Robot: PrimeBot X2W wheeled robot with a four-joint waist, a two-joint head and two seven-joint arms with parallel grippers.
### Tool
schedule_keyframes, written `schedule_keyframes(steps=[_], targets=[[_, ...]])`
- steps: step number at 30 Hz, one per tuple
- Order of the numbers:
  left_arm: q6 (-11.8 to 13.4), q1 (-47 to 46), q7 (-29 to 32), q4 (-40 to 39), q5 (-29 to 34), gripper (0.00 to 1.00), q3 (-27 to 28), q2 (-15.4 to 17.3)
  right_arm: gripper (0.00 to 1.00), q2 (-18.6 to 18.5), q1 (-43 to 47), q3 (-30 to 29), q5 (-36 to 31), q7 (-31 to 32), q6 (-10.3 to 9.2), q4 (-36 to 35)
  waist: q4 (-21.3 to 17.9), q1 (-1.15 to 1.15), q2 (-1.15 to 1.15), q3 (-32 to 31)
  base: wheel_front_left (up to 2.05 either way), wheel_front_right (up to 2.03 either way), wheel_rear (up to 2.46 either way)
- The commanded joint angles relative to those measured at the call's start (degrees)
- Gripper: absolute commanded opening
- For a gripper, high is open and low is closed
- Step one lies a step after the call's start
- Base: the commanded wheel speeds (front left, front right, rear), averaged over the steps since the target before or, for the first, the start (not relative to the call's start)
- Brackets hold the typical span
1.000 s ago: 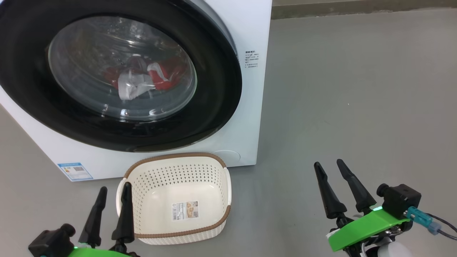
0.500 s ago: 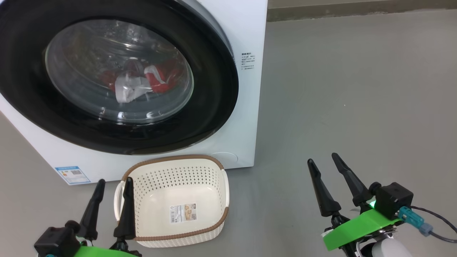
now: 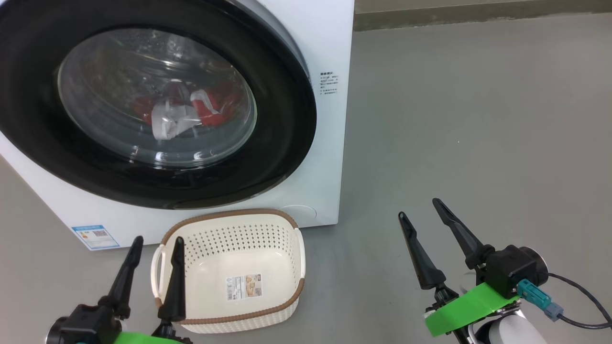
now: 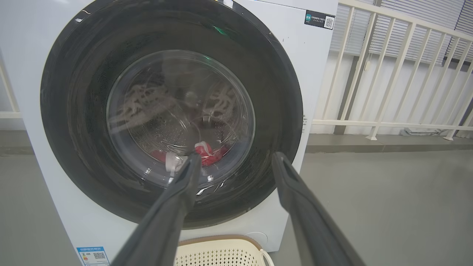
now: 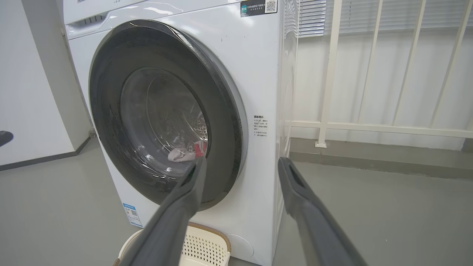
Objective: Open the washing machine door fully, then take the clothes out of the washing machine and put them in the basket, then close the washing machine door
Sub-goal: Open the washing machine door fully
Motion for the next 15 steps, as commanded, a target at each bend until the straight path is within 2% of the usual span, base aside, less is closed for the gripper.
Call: schedule_keyframes(steps=[1,15], targets=[[0.1,-2.0,-0.7,-1.5,0.4,1.0,1.5,0.9,1.0,-0.1,-2.5,1.6,-0.2,-0.5,-0.04,-1.6,0.0,0.0,0.0,0.0,0.0,0.0,0.0],[0.0,-2.1,-0.7,-1.0,0.5,1.0,1.5,0.9,1.0,-0.1,-2.4,1.5,1.8,-0.5,-0.04,-1.1,0.2,0.0,0.0,0.2,0.0,0.0,0.0]])
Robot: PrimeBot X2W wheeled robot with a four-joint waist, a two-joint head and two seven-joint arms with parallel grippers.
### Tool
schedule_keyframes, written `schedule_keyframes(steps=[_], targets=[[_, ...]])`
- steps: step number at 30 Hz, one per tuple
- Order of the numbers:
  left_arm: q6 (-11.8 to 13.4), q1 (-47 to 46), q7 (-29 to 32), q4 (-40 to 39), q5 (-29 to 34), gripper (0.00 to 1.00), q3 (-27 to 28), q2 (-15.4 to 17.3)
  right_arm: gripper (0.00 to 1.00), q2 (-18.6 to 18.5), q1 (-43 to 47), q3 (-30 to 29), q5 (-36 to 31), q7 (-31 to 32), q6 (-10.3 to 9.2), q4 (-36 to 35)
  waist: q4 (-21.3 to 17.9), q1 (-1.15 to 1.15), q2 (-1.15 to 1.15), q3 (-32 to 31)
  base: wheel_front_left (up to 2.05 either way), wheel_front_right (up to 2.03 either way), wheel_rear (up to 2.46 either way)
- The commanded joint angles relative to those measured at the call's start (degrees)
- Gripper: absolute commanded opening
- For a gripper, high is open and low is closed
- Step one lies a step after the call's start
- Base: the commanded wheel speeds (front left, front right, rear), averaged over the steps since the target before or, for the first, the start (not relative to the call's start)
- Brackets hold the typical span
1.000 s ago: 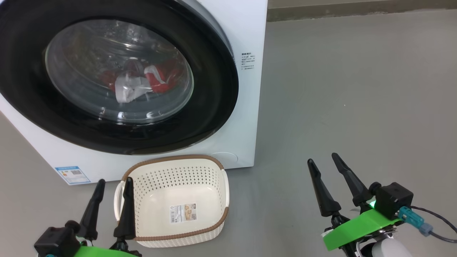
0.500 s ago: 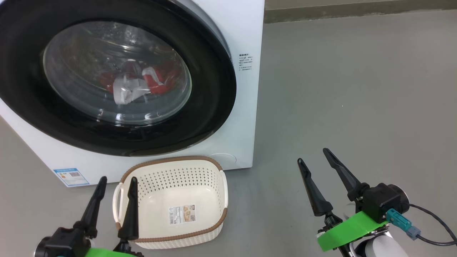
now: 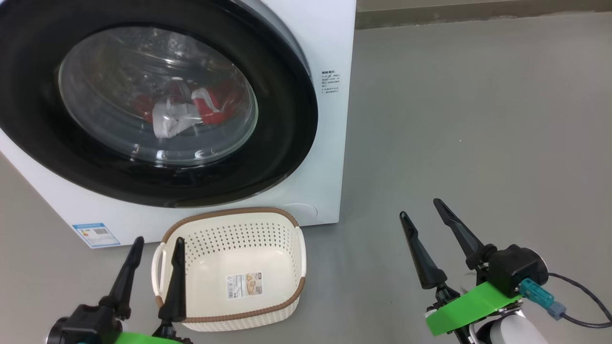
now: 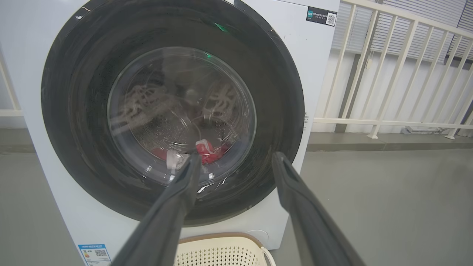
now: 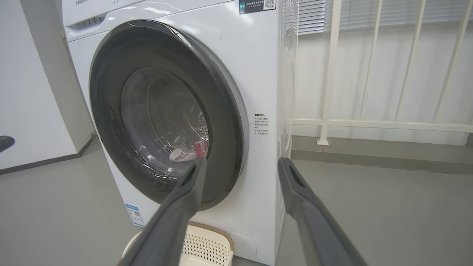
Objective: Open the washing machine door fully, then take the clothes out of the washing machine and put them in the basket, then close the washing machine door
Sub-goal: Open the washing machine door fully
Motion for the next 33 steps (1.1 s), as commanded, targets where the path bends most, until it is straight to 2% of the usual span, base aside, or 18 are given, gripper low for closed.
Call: schedule_keyframes(steps=[1,4,5,6,7,8,9,22,26,33], targets=[[0.0,-2.1,-0.7,-1.2,0.4,1.0,1.5,0.9,1.0,0.0,-2.5,1.3,1.4,-0.5,-0.04,-1.3,0.1,0.0,0.0,0.1,0.0,0.0,0.0],[0.0,-2.2,-0.7,-1.3,0.3,1.0,1.3,0.9,1.0,0.0,-2.9,1.5,3.0,-0.5,-0.04,-1.1,0.2,0.0,0.0,0.6,0.0,0.0,0.0],[0.0,-2.3,-0.7,-1.3,0.4,1.0,1.2,0.9,0.78,0.0,-3.2,1.5,3.1,-0.5,-0.04,-1.1,0.4,0.0,0.0,1.0,0.0,0.0,0.0],[0.0,-2.5,-0.7,-1.5,0.6,1.0,1.1,0.9,0.42,0.0,-3.5,1.6,3.1,-0.5,-0.04,-1.1,0.5,0.0,0.0,1.5,0.0,0.0,0.0],[0.0,-2.8,-0.7,-1.7,0.7,1.0,0.9,0.9,0.27,0.0,-3.8,1.7,3.6,-0.5,-0.04,-1.2,0.7,0.0,0.0,2.0,0.0,0.0,0.0],[-0.1,-3.1,-0.7,-1.9,0.7,1.0,0.8,0.9,0.05,0.0,-4.1,1.7,4.1,-0.5,-0.04,-1.3,0.9,0.0,0.0,2.6,0.0,0.0,0.0],[-0.1,-3.5,-0.7,-2.3,0.8,1.0,0.6,0.9,0.0,0.0,-4.5,1.7,4.7,-0.5,-0.04,-1.4,1.1,0.0,0.0,3.3,0.0,0.0,0.0],[-0.3,-8.5,-0.7,-3.8,0.6,1.0,-0.8,0.9,0.0,0.0,-14.6,-1.5,20.3,-0.5,-0.04,-1.3,4.1,0.0,0.0,12.8,0.0,0.0,0.0],[-0.4,-10.5,-0.7,-3.9,0.6,1.0,-1.5,0.9,0.0,0.0,-19.0,-2.6,27.9,-0.5,-0.04,0.0,5.0,0.0,0.0,15.3,0.0,0.0,0.0],[-0.4,-13.2,-0.7,-4.1,0.3,1.0,-2.1,0.9,0.0,0.0,-27.5,-1.9,30.3,-0.5,-0.04,4.1,6.3,0.0,0.0,19.8,0.0,0.0,0.0]])
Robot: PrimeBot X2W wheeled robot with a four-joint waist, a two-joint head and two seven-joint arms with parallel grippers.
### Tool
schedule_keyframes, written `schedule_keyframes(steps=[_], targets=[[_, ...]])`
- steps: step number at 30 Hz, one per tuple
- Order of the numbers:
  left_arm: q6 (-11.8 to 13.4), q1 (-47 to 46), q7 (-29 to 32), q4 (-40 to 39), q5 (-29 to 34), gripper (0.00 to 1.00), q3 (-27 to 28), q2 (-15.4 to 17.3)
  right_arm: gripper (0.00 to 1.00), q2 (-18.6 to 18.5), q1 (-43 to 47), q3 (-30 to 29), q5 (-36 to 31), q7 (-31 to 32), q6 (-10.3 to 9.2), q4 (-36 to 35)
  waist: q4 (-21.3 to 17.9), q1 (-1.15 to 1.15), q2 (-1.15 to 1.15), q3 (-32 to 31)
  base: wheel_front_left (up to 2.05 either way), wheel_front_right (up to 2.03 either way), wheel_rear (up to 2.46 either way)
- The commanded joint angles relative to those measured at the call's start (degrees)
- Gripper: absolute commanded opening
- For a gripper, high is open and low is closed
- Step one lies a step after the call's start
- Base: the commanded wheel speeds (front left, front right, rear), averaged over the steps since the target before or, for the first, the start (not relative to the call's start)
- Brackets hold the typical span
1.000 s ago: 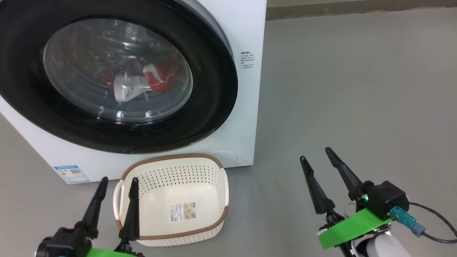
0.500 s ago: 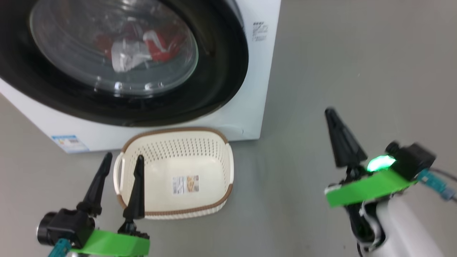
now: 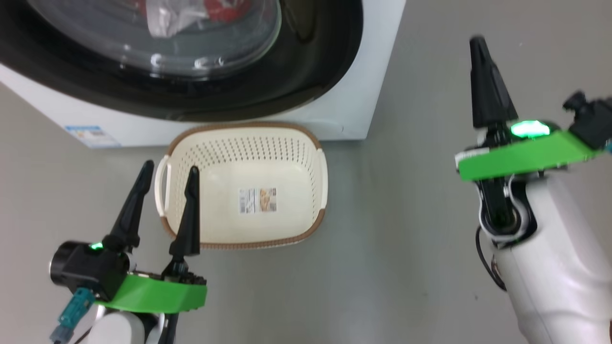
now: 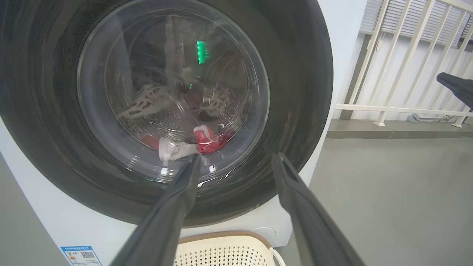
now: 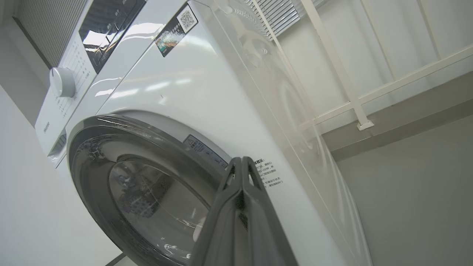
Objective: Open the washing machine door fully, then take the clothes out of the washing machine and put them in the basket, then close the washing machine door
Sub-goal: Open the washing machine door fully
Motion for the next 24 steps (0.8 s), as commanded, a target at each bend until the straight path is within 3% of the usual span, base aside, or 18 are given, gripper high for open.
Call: schedule_keyframes(steps=[1,7,13,24], targets=[[-0.3,-1.9,-0.5,-1.7,-0.2,1.0,1.4,0.9,0.0,0.5,-2.7,1.6,1.5,-0.4,-0.03,-0.3,1.6,0.0,0.0,3.3,0.0,0.0,0.0],[-0.3,-3.9,-0.5,-2.0,-1.3,1.0,0.7,0.9,0.0,0.4,-8.9,3.9,8.7,-0.4,-0.03,3.3,2.4,0.0,0.0,6.6,0.0,0.0,0.0],[-0.3,-6.2,-0.5,-1.9,-2.0,1.0,-0.6,0.9,0.0,-2.8,-16.7,8.0,17.2,1.4,-0.03,6.8,3.2,0.0,0.0,9.8,0.0,0.0,0.0],[-0.3,-8.5,-0.5,-1.5,-2.4,1.0,-1.8,0.9,0.0,-6.6,-25.7,12.1,33.9,13.8,-0.03,8.5,4.4,0.0,0.0,13.2,0.0,0.0,0.0]])
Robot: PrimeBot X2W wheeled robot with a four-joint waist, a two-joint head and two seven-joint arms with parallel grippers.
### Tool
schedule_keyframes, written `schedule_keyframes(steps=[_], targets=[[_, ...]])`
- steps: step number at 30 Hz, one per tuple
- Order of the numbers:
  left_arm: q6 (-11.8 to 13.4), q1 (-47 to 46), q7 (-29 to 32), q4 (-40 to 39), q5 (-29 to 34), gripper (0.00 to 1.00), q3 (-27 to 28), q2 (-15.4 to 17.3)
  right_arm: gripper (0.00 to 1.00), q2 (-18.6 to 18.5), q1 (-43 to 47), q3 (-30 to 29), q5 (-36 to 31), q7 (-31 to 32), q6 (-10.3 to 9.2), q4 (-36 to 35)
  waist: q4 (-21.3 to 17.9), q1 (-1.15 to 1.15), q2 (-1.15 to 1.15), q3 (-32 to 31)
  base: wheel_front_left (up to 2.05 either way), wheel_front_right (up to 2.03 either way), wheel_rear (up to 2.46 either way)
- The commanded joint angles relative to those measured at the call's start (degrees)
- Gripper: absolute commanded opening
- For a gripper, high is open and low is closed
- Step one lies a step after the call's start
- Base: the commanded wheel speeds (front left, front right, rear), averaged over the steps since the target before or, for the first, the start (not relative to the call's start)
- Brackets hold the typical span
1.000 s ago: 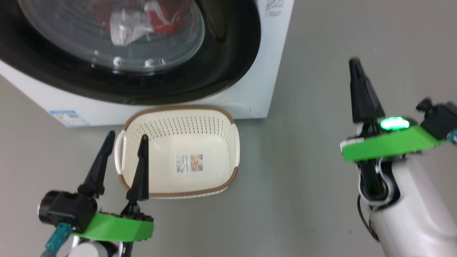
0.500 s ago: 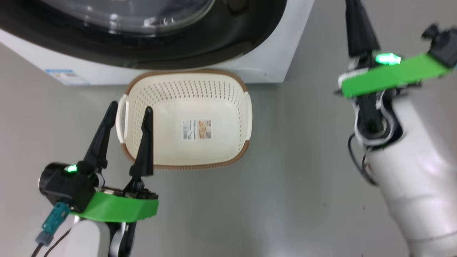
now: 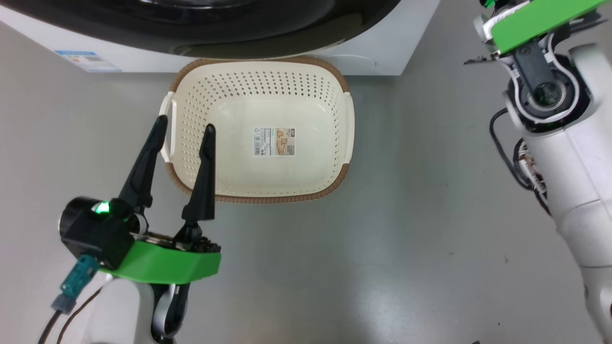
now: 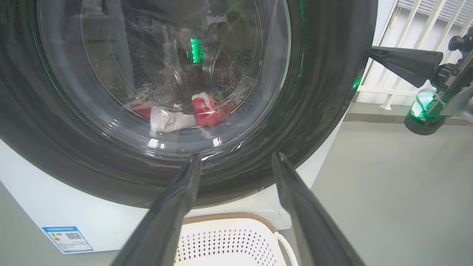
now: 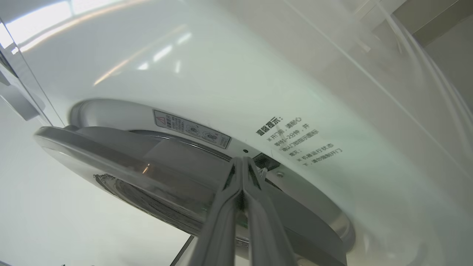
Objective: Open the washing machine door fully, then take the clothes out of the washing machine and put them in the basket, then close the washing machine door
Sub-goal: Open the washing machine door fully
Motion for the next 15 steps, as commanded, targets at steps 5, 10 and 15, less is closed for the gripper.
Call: schedule_keyframes(steps=[5,10,15], targets=[[-0.3,-1.6,-0.4,-1.2,-1.7,1.0,0.7,1.0,0.0,-1.0,-3.2,1.3,4.3,5.5,-0.03,-0.5,1.0,0.0,0.0,1.2,0.0,0.0,0.0],[-0.3,-2.3,-0.4,-1.3,-1.9,1.0,0.2,1.0,0.0,-2.3,-6.3,1.3,7.9,10.8,-0.03,0.3,1.3,0.0,0.0,2.2,0.0,0.0,0.0],[-0.3,-2.9,-0.4,-1.0,-1.8,1.0,-0.9,1.0,0.0,-3.5,-9.4,2.5,9.5,16.3,-0.03,2.9,1.5,0.0,0.0,3.3,0.0,0.0,0.0]])
